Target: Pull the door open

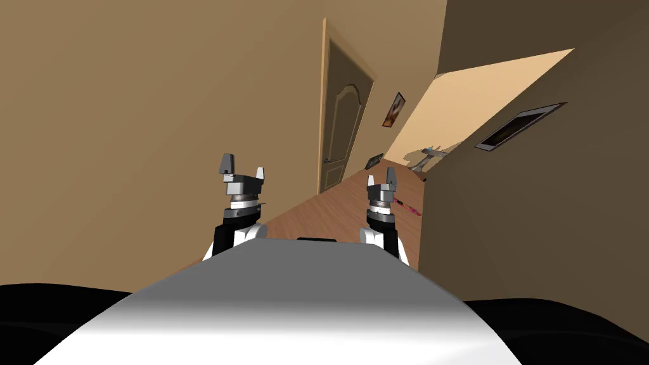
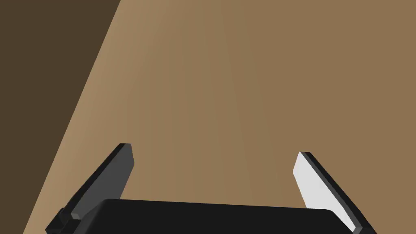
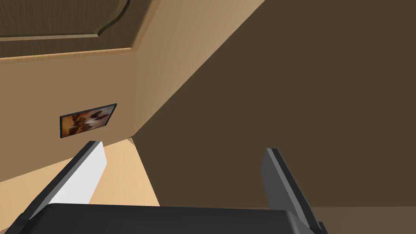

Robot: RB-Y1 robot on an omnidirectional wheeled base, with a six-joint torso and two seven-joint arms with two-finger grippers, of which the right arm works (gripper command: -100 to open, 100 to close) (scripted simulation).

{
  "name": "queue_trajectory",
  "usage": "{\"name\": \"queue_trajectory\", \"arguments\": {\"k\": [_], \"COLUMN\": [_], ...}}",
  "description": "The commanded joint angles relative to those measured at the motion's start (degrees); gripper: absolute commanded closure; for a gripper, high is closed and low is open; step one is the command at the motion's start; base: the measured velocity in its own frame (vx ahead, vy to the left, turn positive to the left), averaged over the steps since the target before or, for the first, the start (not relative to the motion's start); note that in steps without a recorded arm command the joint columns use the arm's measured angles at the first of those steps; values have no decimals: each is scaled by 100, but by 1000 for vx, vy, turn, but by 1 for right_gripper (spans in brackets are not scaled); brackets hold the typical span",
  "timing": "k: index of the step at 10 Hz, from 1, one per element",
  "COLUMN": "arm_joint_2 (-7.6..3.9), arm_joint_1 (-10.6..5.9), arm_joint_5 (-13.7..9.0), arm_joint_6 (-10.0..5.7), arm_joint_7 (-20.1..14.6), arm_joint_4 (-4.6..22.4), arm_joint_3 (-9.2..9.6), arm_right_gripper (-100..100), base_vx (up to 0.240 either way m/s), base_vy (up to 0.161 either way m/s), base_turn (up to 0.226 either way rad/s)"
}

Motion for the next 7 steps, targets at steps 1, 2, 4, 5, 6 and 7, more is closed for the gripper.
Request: {"name": "queue_trajectory", "arguments": {"k": [1,2,4,5,6,7], "arm_joint_2": [-58,-92,-146,-190,-235,-259], "arm_joint_1": [-65,-105,-170,-227,-285,-317], "arm_joint_5": [10,16,26,35,43,48], "arm_joint_6": [-48,-78,-126,-169,-212,-236], "arm_joint_7": [-37,-60,-96,-129,-162,-180], "arm_joint_4": [193,312,504,675,846,940], "arm_joint_3": [-1,-1,-2,-3,-4,-4], "arm_right_gripper": [-100,-100,-100,-100,-100,-100], "base_vx": [46,130,142,119,154,140], "base_vy": [61,-39,-58,-47,-60,-30], "base_turn": [100,88,62,100,96,73]}}
